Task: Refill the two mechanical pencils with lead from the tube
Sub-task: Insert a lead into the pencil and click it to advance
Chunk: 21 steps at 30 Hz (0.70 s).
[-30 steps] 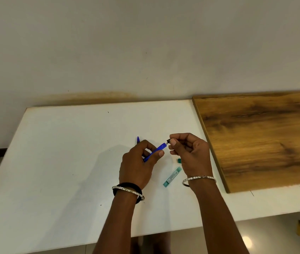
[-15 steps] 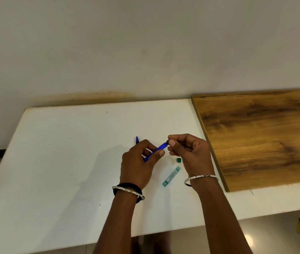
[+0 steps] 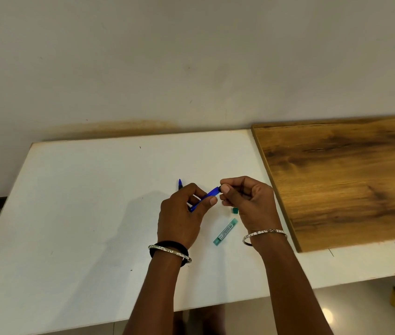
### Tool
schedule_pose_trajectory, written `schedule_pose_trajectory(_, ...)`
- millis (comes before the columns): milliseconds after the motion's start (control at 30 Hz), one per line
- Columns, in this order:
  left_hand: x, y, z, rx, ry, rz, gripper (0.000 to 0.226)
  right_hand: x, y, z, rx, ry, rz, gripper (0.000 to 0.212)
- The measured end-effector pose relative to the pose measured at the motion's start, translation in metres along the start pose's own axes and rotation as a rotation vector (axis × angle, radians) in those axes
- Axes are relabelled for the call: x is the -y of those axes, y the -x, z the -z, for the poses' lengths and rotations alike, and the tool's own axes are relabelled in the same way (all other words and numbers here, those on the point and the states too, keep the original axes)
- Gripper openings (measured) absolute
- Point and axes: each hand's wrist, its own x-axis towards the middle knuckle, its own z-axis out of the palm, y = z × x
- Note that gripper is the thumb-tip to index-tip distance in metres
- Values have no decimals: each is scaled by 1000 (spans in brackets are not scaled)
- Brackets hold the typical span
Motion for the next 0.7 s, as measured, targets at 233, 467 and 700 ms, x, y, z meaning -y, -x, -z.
schedule_pose_trajectory(233,5,0,5,-1,29,-5,24,2,2,-3,58,-141,-46,13)
schedule_pose_trajectory(467,-5,0,5,-25,141,-4,16,3,4,-15,108,-307,-207,22)
schedule_pose_trajectory(700,-6,0,7,237,354,199,52,7,3,-13,51,-562,-95,24)
